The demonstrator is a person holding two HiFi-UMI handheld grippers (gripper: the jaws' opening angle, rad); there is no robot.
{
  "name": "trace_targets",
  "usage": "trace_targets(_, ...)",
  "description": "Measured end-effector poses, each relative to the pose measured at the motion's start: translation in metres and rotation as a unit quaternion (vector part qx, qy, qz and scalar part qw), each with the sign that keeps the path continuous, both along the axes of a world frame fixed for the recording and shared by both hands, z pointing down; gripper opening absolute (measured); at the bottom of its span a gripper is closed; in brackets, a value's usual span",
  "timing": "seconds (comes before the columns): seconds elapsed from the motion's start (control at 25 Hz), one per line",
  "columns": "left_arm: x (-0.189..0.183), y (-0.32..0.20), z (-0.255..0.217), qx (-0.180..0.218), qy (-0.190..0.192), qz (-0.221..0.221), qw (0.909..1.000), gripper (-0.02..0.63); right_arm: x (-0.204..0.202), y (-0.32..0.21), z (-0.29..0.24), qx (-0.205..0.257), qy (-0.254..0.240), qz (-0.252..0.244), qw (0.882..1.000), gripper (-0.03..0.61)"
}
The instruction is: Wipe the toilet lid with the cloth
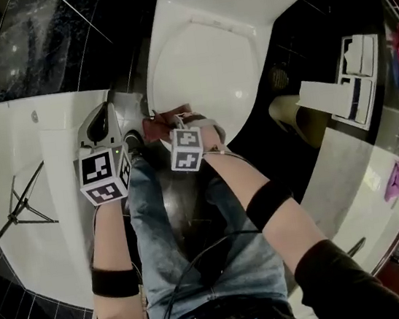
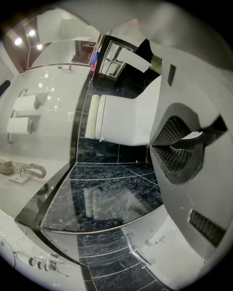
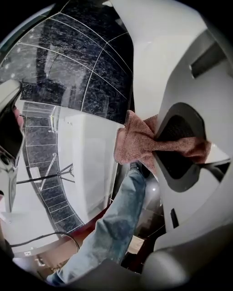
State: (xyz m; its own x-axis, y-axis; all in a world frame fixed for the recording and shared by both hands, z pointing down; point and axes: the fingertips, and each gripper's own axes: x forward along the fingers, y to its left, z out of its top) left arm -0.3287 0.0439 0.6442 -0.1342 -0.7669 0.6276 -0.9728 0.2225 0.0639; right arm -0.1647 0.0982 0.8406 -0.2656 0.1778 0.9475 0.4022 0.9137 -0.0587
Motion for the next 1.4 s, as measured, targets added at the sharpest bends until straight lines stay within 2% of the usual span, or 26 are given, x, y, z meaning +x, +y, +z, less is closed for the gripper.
trace_targets(0.16, 0.013, -0.004, -0.007, 0.000, -0.002, 0.013, 0.9999, 0.000, 0.035, 0.028, -0.001, -0.016, 0.010, -0.005, 1.000, 0.077)
trace_targets(0.32, 0.020, -0.011, -0.013, 0.003, -0.006, 0.025, 0.9997, 0.000, 0.054, 0.042, 0.000, -0.031, 0.014, 0.018, 0.999, 0.077)
trace_targets(0.48, 0.026, -0.020, -0.032, 0.007, -0.014, 0.041, 0.9991, 0.000, 0.057, 0.034, -0.014, -0.049, -0.008, 0.084, 0.995, 0.077)
trace_targets(0.6, 0.033, -0.024, -0.054, 0.008, -0.019, 0.052, 0.9984, 0.000, 0.054, 0.014, -0.052, -0.063, -0.049, 0.158, 0.984, 0.077)
trace_targets(0.72, 0.042, -0.025, -0.086, 0.008, -0.029, 0.066, 0.9974, 0.000, 0.054, -0.016, -0.111, -0.080, -0.101, 0.244, 0.961, 0.077)
trace_targets(0.96, 0.067, -0.017, -0.184, 0.026, -0.045, 0.070, 0.9962, 0.000, 0.090, -0.084, -0.269, -0.076, -0.210, 0.379, 0.898, 0.078)
trace_targets(1.16, 0.093, 0.006, -0.269, 0.039, -0.058, 0.061, 0.9957, 0.000, 0.150, -0.124, -0.395, -0.046, -0.279, 0.440, 0.852, 0.078)
trace_targets(1.4, 0.114, 0.023, -0.357, 0.072, -0.057, 0.060, 0.9940, 0.000, 0.208, -0.143, -0.510, 0.013, -0.336, 0.472, 0.815, 0.080)
